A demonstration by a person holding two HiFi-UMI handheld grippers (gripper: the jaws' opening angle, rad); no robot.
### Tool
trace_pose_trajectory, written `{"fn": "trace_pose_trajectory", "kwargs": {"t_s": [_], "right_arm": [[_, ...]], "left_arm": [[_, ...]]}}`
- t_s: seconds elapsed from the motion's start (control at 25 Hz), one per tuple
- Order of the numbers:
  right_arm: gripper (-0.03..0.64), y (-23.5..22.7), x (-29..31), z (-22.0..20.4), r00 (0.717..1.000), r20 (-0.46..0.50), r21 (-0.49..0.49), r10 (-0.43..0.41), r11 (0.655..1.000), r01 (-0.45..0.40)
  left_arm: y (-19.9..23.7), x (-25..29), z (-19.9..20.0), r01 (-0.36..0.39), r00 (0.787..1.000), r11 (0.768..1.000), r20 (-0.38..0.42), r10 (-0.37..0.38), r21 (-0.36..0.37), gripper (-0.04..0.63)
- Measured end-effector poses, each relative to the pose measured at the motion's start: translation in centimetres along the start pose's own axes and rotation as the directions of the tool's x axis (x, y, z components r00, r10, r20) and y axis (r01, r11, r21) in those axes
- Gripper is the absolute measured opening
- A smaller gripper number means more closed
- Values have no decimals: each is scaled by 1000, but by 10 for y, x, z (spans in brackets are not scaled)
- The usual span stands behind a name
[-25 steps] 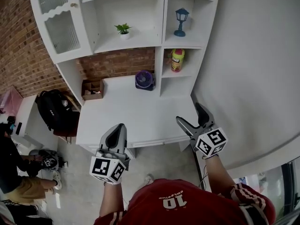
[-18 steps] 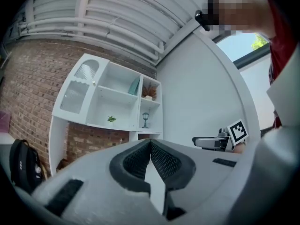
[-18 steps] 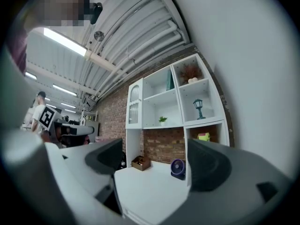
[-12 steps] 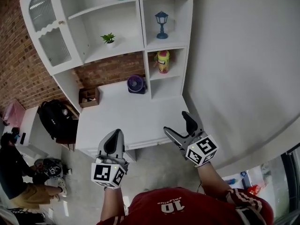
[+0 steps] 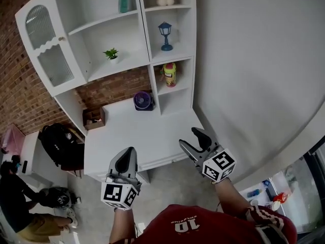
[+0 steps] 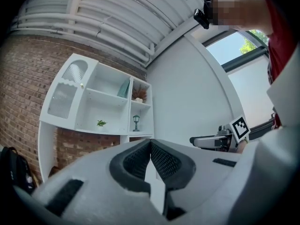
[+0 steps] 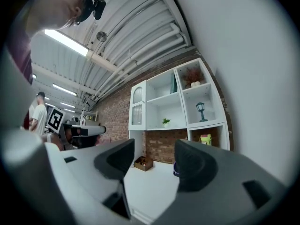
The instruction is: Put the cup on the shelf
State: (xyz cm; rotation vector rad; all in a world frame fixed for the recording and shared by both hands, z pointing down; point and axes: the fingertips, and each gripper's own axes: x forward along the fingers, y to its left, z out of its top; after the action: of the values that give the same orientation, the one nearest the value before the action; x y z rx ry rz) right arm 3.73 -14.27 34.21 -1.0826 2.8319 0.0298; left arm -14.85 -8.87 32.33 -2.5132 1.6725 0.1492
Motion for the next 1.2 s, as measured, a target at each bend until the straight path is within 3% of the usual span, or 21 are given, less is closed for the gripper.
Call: {"fn": "trace_pose_trajectory", "kwargs": {"t_s": [0.36,1.2], "right_arm": [[121,11,8,4,999,-13,-37,-37,999,36],[8,26,11,9,998,13,-47,-65,997,66]], "left_arm": [[13,-11,7,7,1000,1000,20,-7,1,-2],[24,-25,9,1,1000,1000,27,-1,-10,-2]]}}
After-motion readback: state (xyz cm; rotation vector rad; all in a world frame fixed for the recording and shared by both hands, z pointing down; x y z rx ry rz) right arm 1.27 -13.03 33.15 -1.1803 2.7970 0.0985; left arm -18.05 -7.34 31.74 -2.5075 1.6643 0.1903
